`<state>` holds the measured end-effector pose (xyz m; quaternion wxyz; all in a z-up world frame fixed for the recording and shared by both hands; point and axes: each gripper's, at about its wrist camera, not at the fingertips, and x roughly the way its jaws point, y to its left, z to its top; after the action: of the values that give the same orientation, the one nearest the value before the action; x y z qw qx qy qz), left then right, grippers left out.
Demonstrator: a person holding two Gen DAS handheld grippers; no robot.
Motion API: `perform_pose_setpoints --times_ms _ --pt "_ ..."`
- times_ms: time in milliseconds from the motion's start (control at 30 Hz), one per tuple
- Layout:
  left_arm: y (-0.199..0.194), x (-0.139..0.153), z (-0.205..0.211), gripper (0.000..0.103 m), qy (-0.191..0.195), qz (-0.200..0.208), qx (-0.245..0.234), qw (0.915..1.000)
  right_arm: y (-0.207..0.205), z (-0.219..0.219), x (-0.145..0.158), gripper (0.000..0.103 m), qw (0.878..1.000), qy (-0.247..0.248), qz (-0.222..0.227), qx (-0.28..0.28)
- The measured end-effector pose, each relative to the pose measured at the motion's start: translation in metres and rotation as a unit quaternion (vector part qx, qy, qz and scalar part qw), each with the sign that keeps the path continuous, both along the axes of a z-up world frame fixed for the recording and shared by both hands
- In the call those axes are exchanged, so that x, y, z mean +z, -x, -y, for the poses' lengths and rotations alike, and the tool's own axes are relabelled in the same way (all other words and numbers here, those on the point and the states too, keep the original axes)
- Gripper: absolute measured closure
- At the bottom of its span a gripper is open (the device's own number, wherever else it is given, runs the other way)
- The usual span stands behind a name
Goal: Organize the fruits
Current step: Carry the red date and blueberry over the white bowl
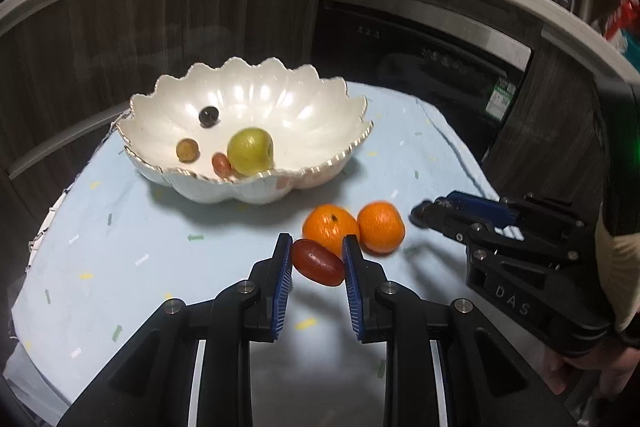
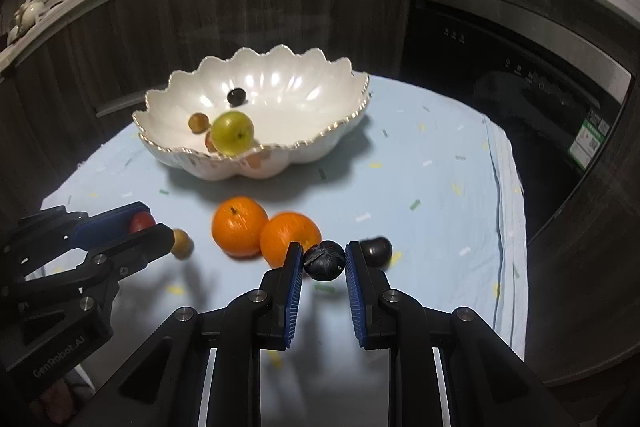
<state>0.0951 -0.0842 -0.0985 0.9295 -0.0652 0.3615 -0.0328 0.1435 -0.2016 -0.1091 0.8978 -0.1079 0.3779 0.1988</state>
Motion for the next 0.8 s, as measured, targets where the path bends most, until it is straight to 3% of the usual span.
perform_pose_setpoints --times_ms 233,800 --pt "-0.002 0.02 -0.012 0.077 0.003 0.019 0.002 0.9998 -0.004 -0.01 0.018 0.08 1.0 -0.003 0.015 0.005" --pt "-0.04 0.042 -0.071 0.077 0.007 0.022 0.038 0.999 -0.031 -0.051 0.041 0.08 0.999 -0.013 0.033 0.007"
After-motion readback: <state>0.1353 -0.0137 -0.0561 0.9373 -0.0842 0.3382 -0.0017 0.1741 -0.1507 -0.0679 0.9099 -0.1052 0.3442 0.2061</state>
